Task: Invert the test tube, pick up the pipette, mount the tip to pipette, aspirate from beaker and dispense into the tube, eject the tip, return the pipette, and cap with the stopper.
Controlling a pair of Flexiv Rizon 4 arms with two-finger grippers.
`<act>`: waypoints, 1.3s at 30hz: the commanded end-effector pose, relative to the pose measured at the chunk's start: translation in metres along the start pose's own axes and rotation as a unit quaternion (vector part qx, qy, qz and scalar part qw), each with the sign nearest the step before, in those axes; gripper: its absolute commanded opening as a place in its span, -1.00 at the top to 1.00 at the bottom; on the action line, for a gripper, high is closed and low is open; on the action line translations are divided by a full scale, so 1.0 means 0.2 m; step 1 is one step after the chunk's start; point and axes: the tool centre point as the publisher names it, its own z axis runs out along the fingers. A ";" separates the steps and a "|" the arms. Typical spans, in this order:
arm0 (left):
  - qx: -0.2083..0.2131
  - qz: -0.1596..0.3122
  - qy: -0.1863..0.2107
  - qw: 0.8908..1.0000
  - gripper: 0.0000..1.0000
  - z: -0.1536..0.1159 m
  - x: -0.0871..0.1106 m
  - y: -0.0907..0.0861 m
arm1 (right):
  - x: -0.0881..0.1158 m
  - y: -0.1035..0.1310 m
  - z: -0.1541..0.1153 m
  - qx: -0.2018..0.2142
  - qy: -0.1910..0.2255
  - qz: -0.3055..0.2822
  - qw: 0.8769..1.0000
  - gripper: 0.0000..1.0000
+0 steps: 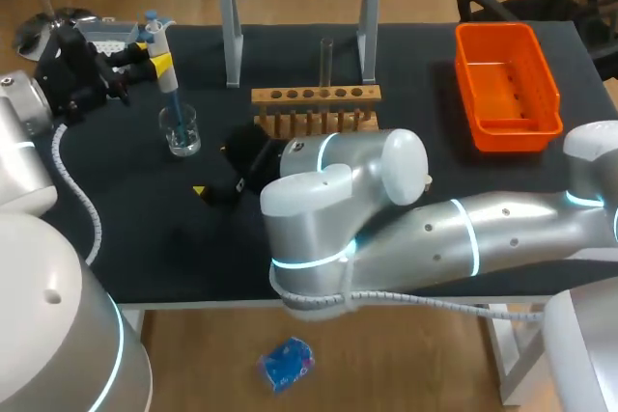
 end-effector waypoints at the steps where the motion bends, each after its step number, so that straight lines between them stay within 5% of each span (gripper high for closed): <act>1: 0.001 0.000 0.000 1.000 1.00 0.00 0.00 0.00 | -0.05 0.01 -0.21 -0.005 0.040 -0.002 0.999 -1.00; 10: 0.001 0.000 0.000 1.000 1.00 0.00 0.00 0.00 | -0.11 0.10 -0.42 -0.004 0.120 -0.029 0.992 -1.00; 21: 0.001 0.000 0.000 1.000 1.00 0.00 0.00 0.00 | -0.21 0.31 -0.61 -0.020 0.235 -0.060 0.970 -1.00; 39: 0.001 0.000 0.000 1.000 1.00 0.00 0.00 0.00 | -0.38 0.53 -0.73 -0.050 0.320 -0.061 0.944 -1.00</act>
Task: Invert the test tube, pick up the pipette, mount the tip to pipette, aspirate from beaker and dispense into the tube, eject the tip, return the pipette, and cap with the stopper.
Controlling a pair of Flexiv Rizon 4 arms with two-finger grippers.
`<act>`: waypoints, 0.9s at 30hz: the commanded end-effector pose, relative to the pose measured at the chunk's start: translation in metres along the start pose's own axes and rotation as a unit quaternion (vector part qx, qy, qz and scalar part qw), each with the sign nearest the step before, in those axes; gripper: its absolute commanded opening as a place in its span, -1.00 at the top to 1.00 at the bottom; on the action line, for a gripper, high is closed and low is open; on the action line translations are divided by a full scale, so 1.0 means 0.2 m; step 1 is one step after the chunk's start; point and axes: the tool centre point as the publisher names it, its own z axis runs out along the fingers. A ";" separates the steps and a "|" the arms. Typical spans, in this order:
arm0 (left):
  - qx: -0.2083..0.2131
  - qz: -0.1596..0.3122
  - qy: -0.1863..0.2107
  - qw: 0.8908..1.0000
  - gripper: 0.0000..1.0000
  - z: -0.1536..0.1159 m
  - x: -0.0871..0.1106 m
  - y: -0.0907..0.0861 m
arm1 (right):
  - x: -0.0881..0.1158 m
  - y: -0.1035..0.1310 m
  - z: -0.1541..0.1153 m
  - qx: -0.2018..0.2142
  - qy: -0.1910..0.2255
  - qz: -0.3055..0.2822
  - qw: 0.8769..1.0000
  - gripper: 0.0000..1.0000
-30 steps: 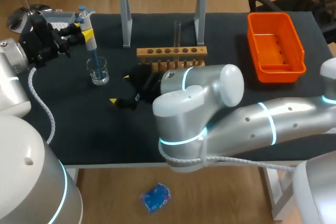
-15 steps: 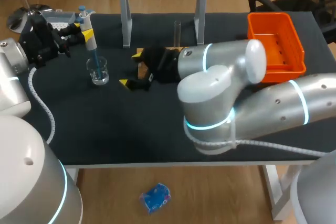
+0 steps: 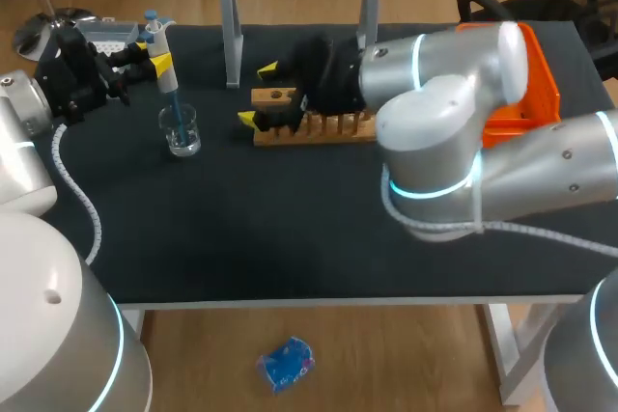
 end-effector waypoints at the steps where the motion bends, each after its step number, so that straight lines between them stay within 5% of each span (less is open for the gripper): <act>1: 0.001 0.000 0.000 1.000 1.00 0.00 0.00 0.00 | -0.05 0.05 -0.10 0.004 0.253 0.001 0.967 -1.00; 15: 0.001 0.000 0.000 1.000 1.00 0.00 0.00 0.00 | -0.22 0.33 -0.04 0.010 0.310 -0.025 0.950 -1.00; 27: 0.001 0.000 0.000 1.000 1.00 0.00 0.00 0.00 | -0.22 0.33 -0.04 0.010 0.310 -0.025 0.950 -1.00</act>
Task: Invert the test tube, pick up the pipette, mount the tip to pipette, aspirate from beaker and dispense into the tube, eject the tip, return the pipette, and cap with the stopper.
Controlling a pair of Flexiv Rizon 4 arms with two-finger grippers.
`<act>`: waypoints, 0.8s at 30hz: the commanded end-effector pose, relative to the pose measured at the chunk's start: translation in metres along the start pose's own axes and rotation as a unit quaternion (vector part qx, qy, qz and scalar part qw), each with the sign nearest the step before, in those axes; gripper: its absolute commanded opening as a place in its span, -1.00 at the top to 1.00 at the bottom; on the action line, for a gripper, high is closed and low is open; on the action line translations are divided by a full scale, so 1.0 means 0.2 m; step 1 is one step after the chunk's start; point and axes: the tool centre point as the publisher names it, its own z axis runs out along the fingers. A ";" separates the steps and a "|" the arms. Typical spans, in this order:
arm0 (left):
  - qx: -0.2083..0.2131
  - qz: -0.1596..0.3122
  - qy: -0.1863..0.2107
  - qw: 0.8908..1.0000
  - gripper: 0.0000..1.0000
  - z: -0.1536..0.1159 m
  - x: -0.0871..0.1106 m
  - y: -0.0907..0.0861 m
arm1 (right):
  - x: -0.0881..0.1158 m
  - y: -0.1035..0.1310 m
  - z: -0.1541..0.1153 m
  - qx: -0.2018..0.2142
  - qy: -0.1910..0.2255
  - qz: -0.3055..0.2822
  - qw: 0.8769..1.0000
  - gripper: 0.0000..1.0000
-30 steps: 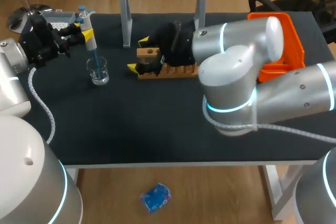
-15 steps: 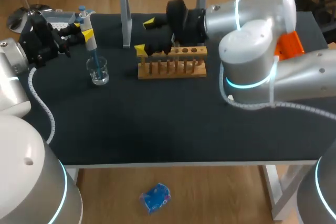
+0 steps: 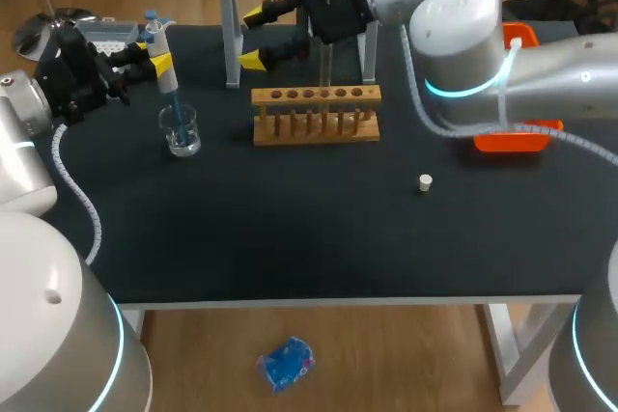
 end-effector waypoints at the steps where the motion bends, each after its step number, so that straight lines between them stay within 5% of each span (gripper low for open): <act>1: 0.001 0.000 0.000 1.000 1.00 0.00 0.00 0.00 | -0.02 0.01 -0.02 0.012 0.161 0.000 0.987 -1.00; 7: 0.001 0.000 0.000 1.000 1.00 0.00 0.00 0.00 | -0.05 0.05 -0.04 0.011 0.131 -0.035 0.991 -1.00; 8: 0.001 0.000 0.000 1.000 1.00 0.00 0.00 0.00 | -0.06 0.07 -0.04 0.016 0.125 -0.043 0.991 -0.80; 9: 0.001 0.000 0.000 1.000 1.00 0.00 0.00 0.00 | -0.08 0.09 -0.04 0.015 0.120 -0.049 0.992 0.24; 11: 0.001 0.000 0.000 1.000 1.00 0.00 0.00 0.00 | -0.10 0.12 -0.04 0.006 0.117 -0.060 0.991 0.93; 24: 0.001 0.000 0.000 1.000 1.00 0.00 0.00 0.00 | -0.19 0.24 0.14 -0.027 0.152 -0.099 0.983 1.00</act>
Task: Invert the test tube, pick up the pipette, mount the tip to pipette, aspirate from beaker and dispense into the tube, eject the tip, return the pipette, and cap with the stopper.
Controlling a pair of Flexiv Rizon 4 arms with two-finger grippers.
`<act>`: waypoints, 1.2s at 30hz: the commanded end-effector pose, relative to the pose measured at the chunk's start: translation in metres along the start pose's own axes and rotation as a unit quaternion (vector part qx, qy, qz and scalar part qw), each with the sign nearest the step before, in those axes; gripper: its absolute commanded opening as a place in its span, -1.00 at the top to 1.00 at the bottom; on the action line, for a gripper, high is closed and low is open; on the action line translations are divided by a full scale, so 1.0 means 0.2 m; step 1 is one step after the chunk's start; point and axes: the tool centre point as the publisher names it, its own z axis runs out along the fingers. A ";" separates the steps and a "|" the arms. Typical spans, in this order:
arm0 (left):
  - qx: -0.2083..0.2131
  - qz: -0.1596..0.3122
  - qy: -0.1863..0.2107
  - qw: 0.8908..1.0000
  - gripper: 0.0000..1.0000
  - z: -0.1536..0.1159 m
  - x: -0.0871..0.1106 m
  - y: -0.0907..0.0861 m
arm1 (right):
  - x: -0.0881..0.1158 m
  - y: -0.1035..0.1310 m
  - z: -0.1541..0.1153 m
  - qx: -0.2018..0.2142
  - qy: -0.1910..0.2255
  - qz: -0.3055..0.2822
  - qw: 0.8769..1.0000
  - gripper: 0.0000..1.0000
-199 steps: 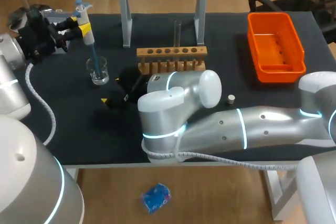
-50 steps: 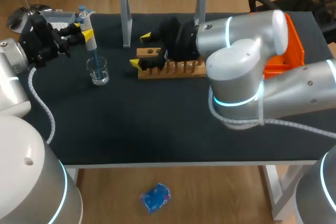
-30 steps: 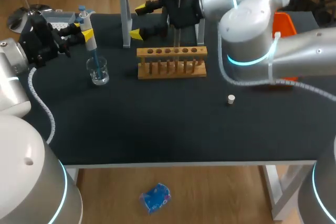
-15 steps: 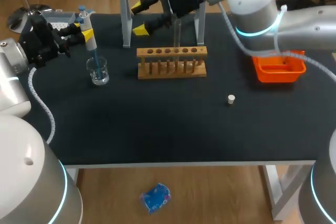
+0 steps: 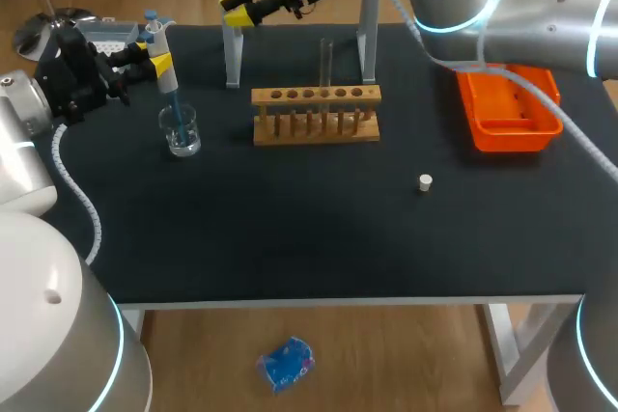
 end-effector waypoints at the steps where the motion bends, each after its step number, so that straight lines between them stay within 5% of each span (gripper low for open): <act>1: 0.001 0.000 0.000 1.000 1.00 0.00 0.00 0.00 | -0.07 0.02 0.05 -0.009 0.049 -0.010 0.999 1.00; 13: 0.001 0.000 0.000 1.000 1.00 0.00 0.00 0.00 | -0.11 0.17 0.18 -0.053 0.088 0.029 0.994 1.00; 36: 0.001 0.000 0.000 1.000 1.00 0.00 0.00 0.00 | -0.16 0.18 0.27 -0.069 0.104 0.020 0.992 1.00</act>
